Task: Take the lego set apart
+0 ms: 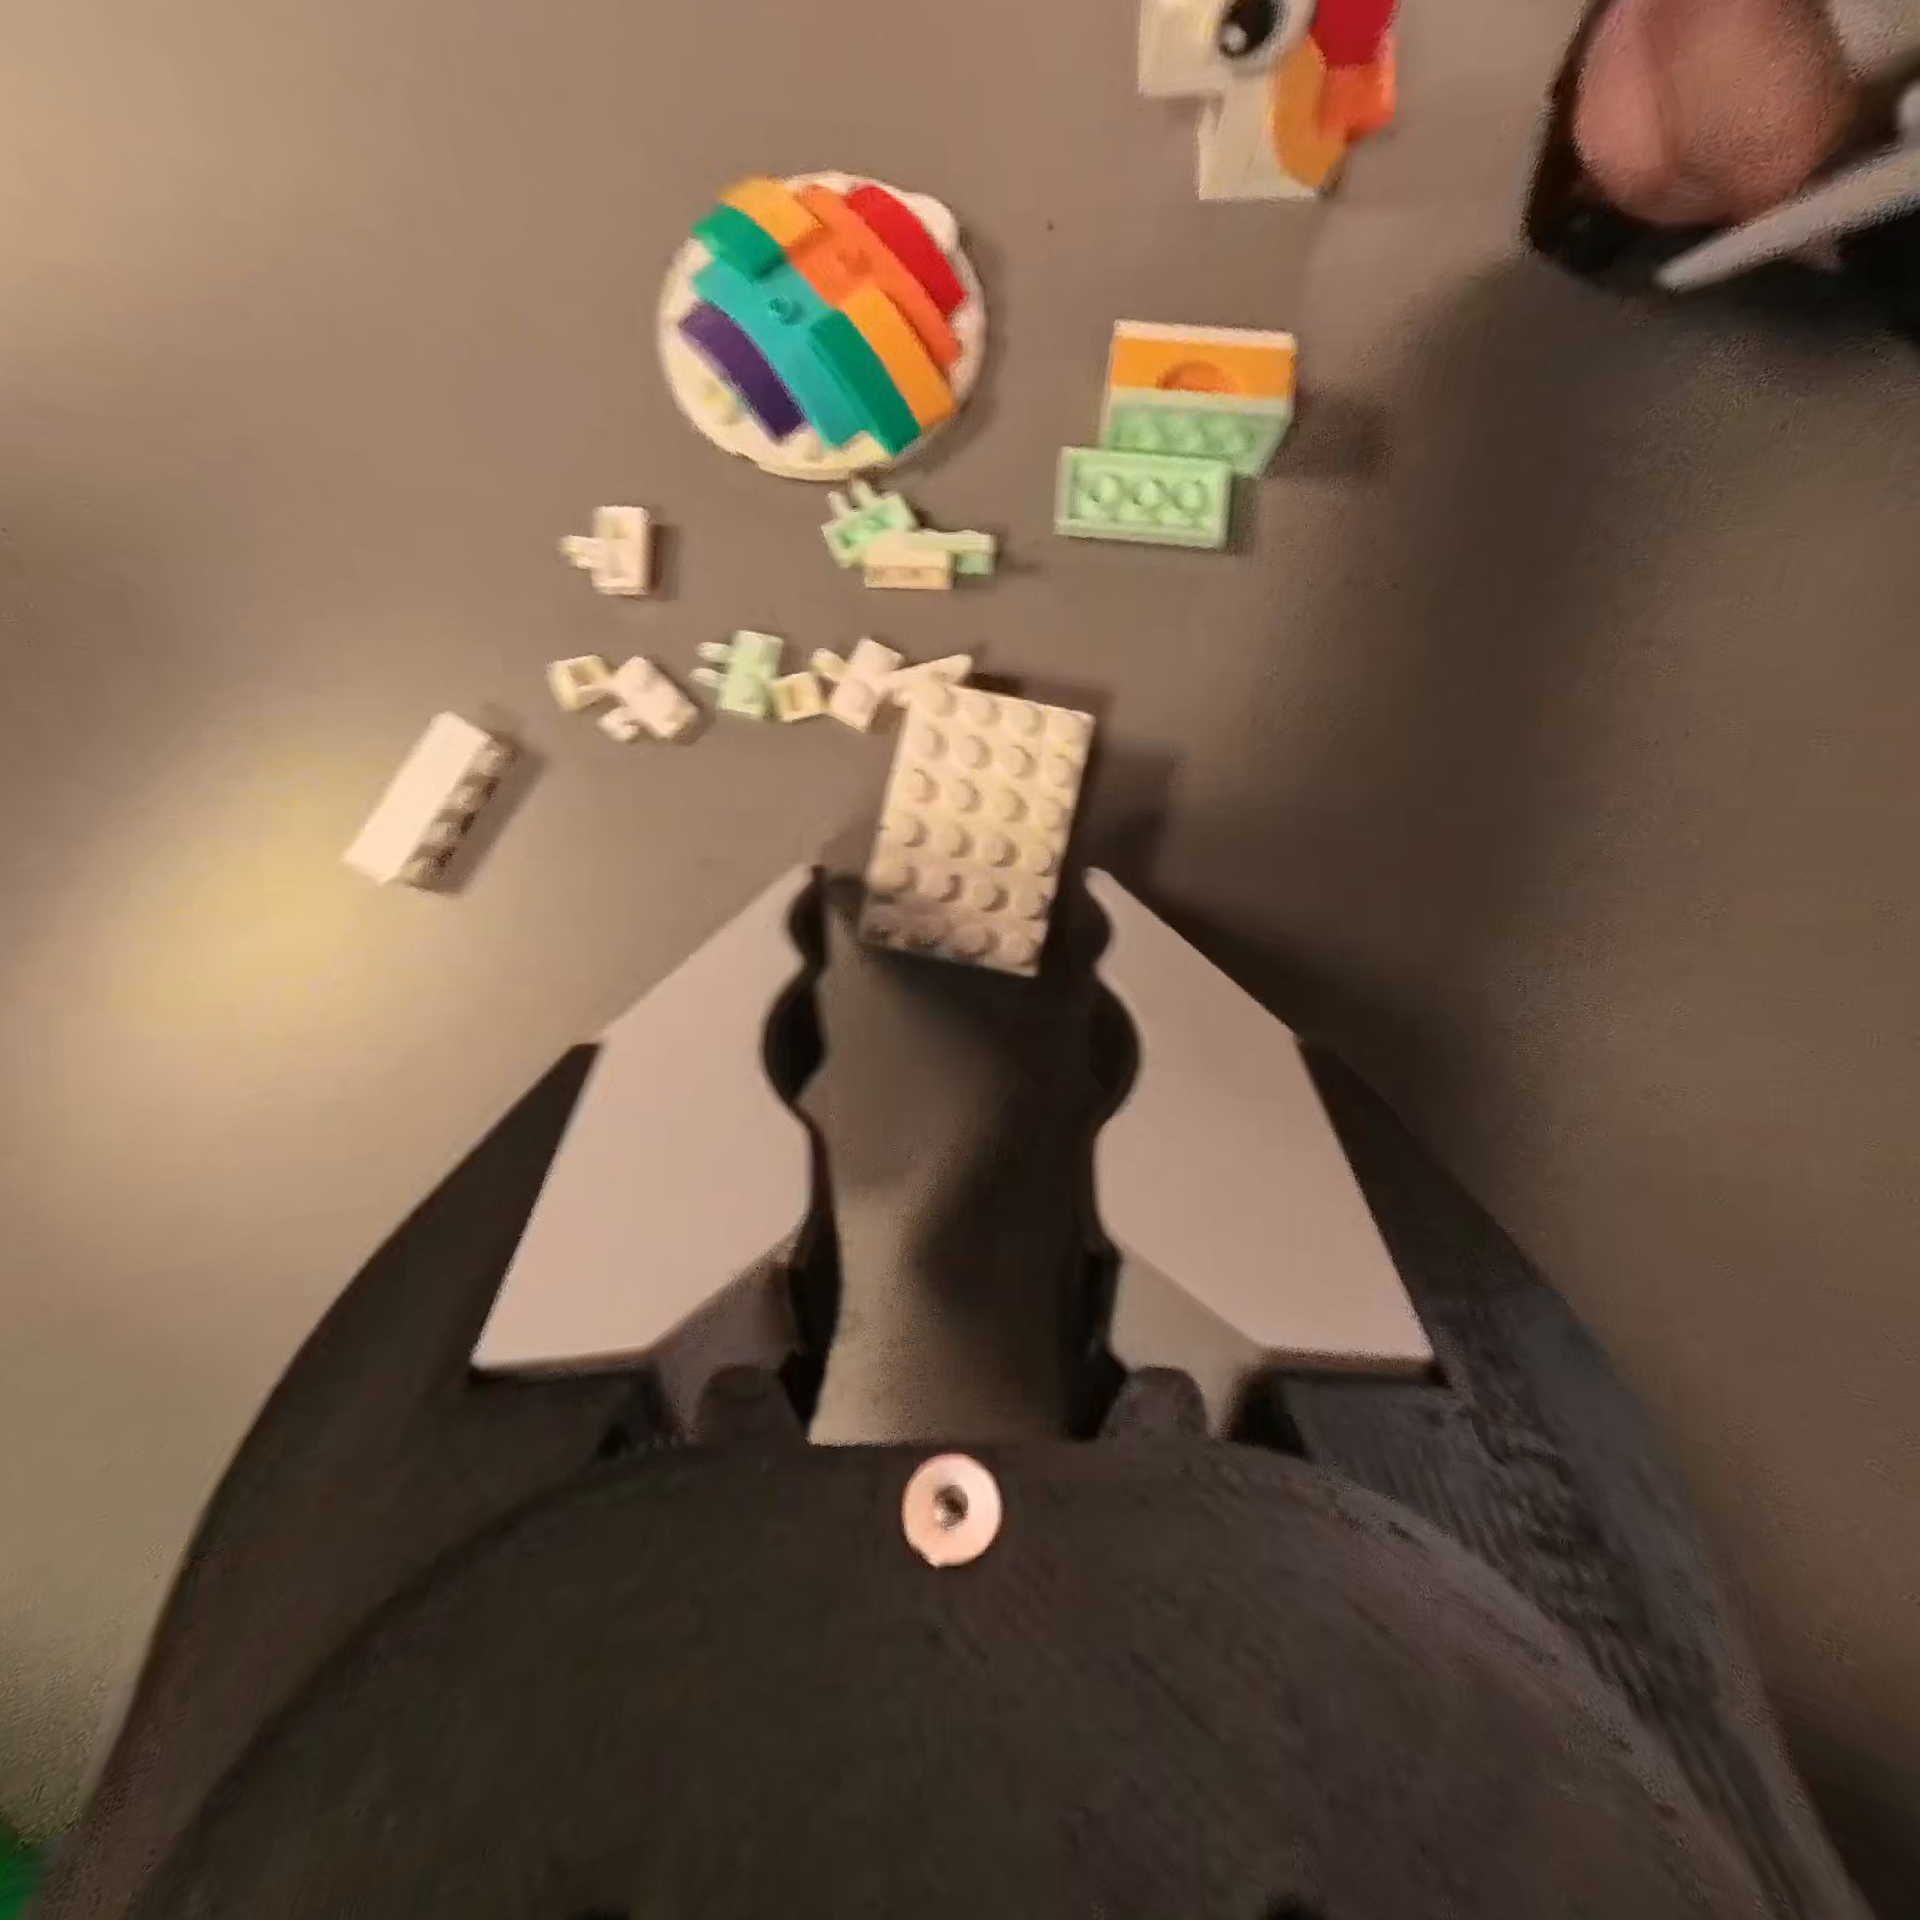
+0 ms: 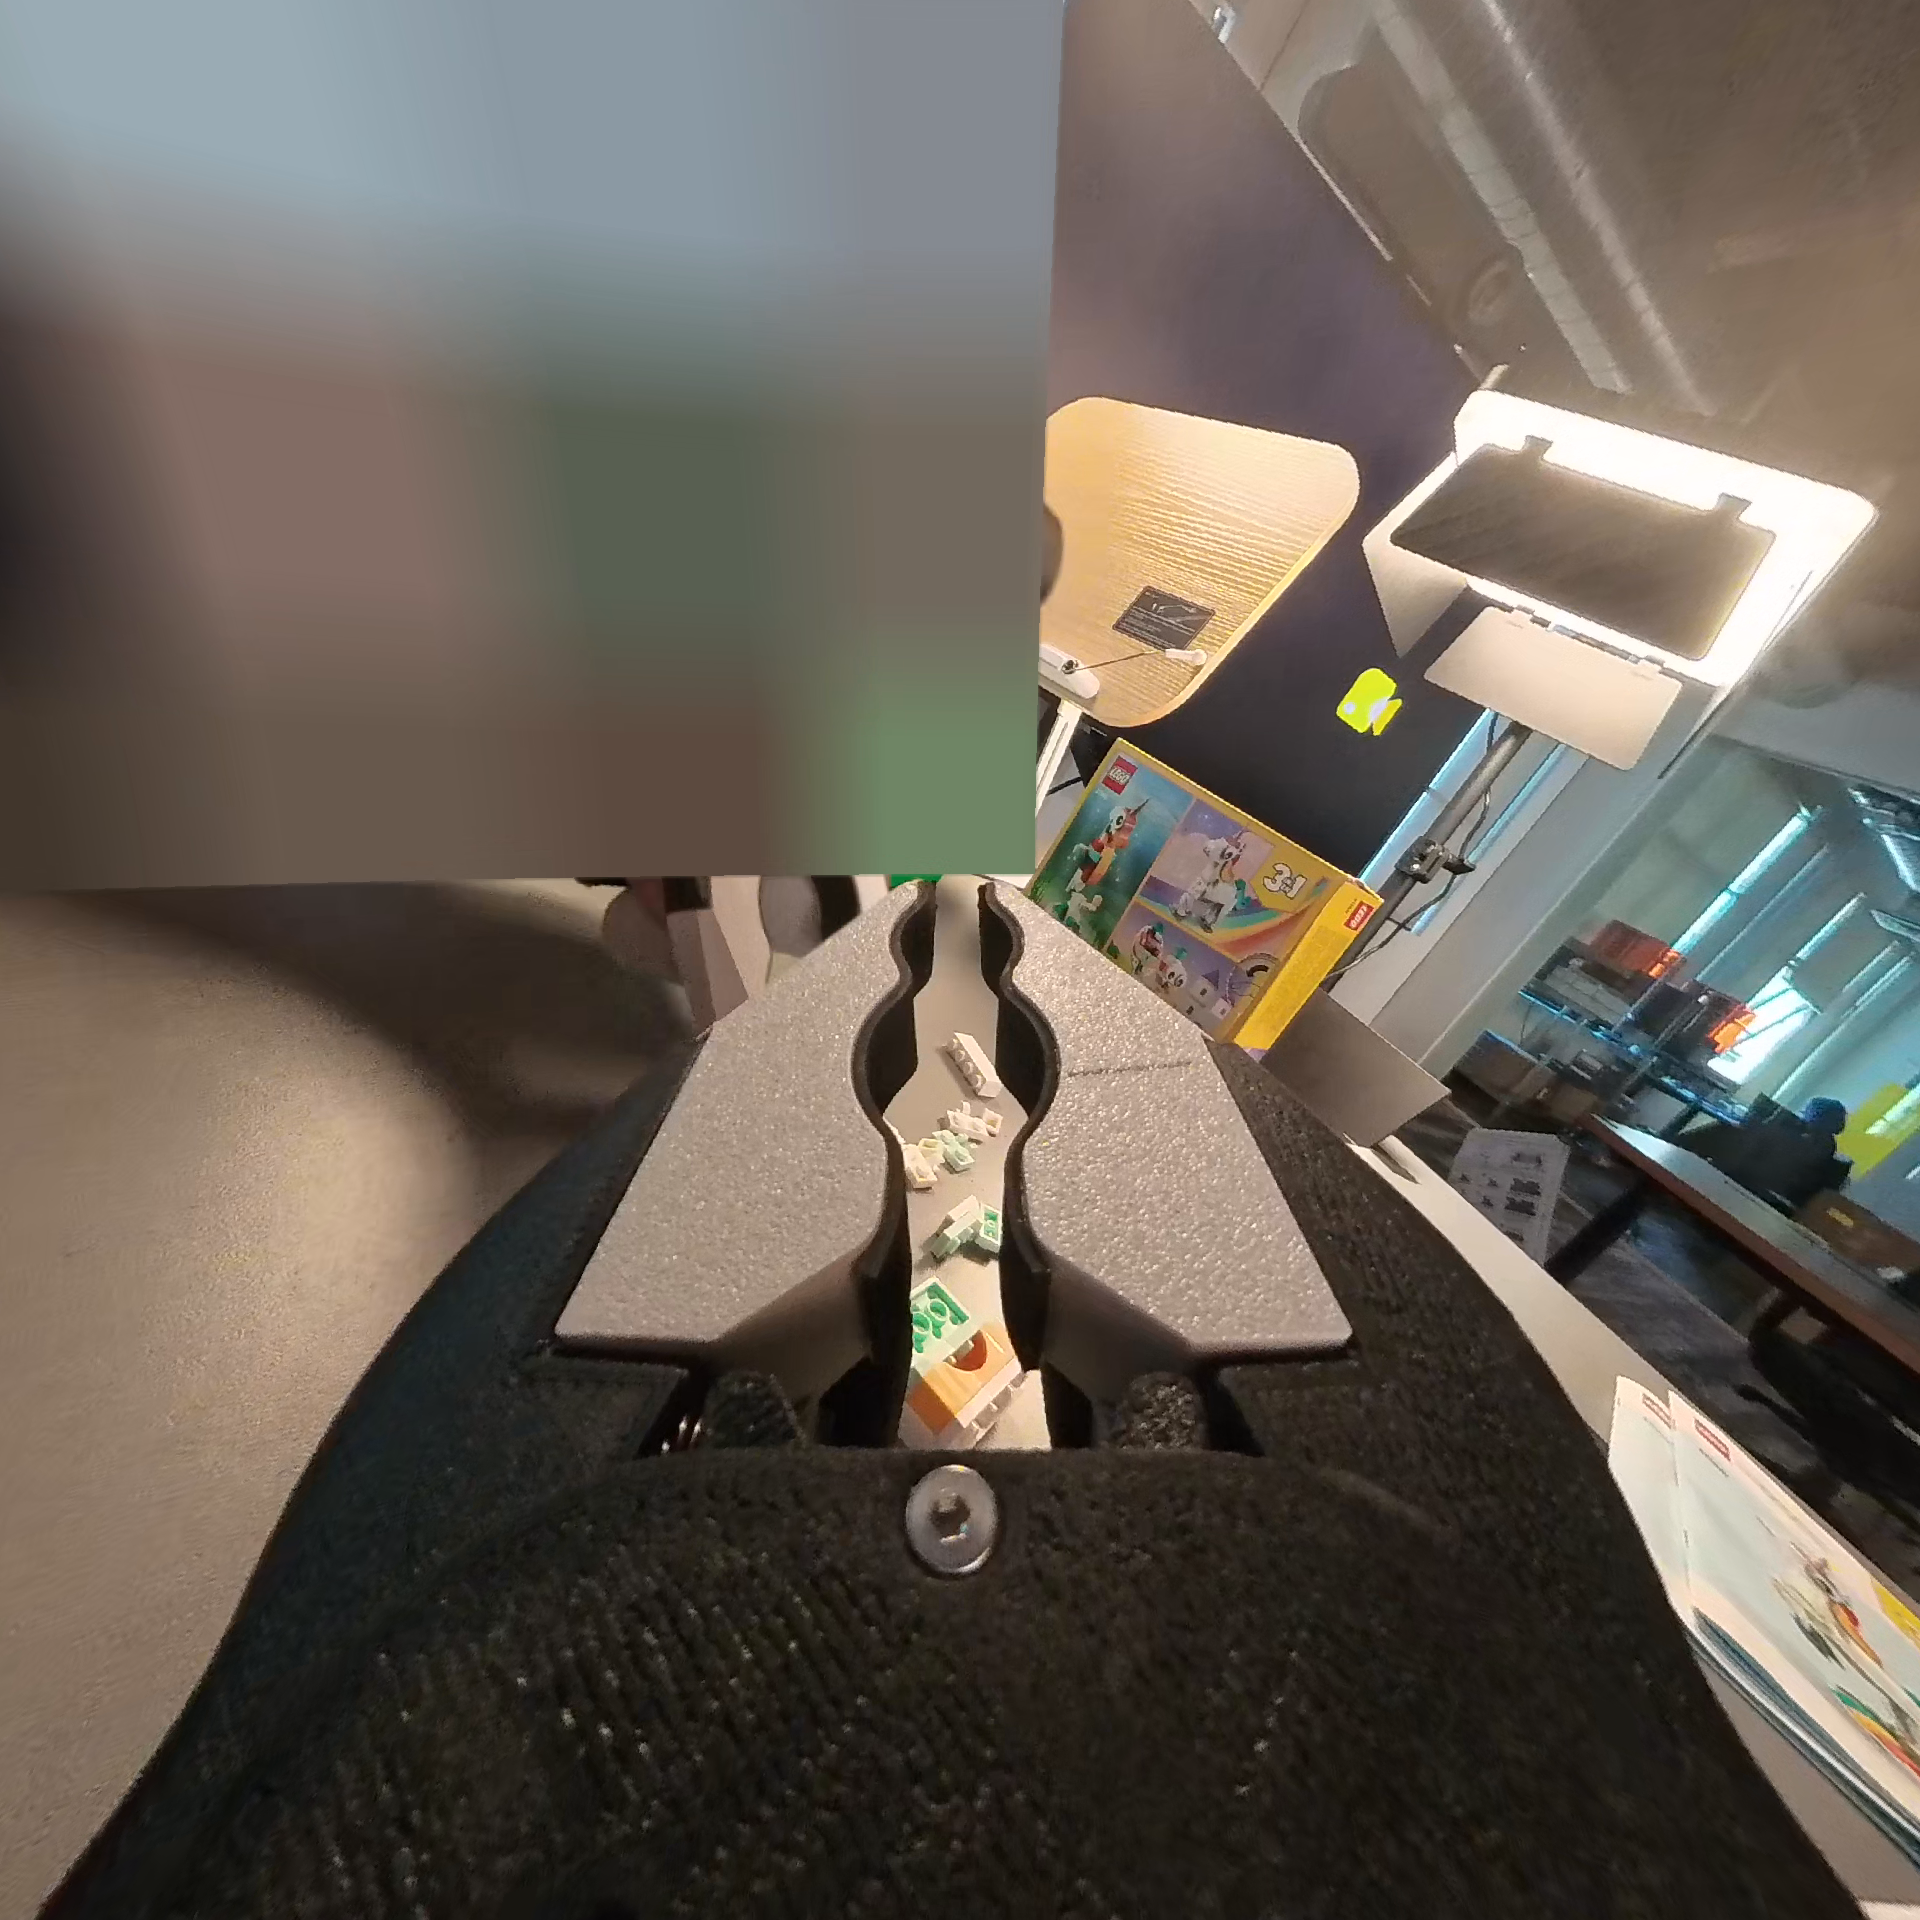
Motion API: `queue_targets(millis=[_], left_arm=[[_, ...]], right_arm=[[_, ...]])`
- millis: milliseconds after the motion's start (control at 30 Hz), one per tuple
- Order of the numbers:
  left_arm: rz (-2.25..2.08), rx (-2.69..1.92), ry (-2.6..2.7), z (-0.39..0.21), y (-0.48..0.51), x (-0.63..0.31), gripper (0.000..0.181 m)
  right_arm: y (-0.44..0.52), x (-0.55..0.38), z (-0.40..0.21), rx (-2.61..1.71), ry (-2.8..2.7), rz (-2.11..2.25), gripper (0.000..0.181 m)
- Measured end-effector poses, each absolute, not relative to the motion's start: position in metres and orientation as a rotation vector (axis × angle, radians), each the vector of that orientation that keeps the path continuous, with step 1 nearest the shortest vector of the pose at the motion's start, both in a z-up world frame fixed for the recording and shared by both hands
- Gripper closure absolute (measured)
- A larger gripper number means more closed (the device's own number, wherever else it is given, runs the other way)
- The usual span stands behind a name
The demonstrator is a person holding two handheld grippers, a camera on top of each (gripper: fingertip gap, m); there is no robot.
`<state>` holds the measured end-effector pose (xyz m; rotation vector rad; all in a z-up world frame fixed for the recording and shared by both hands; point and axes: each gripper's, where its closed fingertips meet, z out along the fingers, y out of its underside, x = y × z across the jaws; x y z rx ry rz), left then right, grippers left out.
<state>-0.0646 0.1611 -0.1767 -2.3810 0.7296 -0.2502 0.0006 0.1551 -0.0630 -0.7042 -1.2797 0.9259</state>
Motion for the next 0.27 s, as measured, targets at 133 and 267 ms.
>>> queue_targets(millis=[133,267], left_arm=[[-0.371,-2.314,0.714,-0.166,0.157,-0.056,0.147],[-0.872,-2.067,0.517,-0.112,0.139,-0.030,0.147]], right_arm=[[0.155,0.001,-0.063,-0.704,-1.278,0.928,0.175],[0.155,0.001,-0.063,-0.703,-1.280,0.927,0.175]])
